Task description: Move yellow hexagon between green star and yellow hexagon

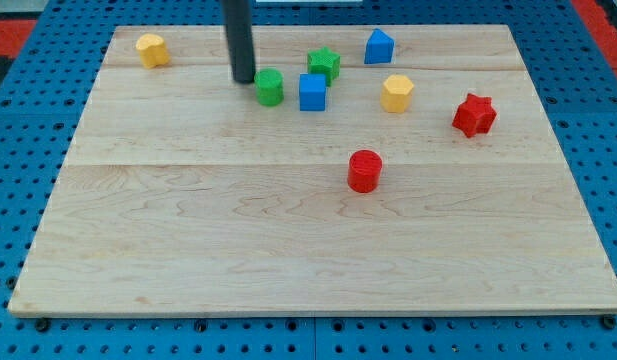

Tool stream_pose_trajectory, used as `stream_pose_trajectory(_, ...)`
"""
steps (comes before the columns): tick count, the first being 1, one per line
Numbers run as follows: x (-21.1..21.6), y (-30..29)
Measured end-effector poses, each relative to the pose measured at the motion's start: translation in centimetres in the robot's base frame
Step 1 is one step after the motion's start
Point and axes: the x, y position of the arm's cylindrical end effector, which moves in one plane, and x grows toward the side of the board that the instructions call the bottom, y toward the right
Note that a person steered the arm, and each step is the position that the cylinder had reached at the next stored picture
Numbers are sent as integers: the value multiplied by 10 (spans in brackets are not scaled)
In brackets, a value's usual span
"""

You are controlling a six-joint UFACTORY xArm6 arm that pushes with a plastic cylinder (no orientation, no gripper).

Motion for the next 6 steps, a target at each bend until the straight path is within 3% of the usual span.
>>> stream_pose_trajectory(1, 66, 12)
stream_pose_trajectory(2, 66, 85)
stream_pose_trajectory(3, 54, 173)
stream_pose_trajectory(4, 21, 211)
stream_pose_trajectory(5, 2, 222)
stream_pose_trajectory(6, -39, 174)
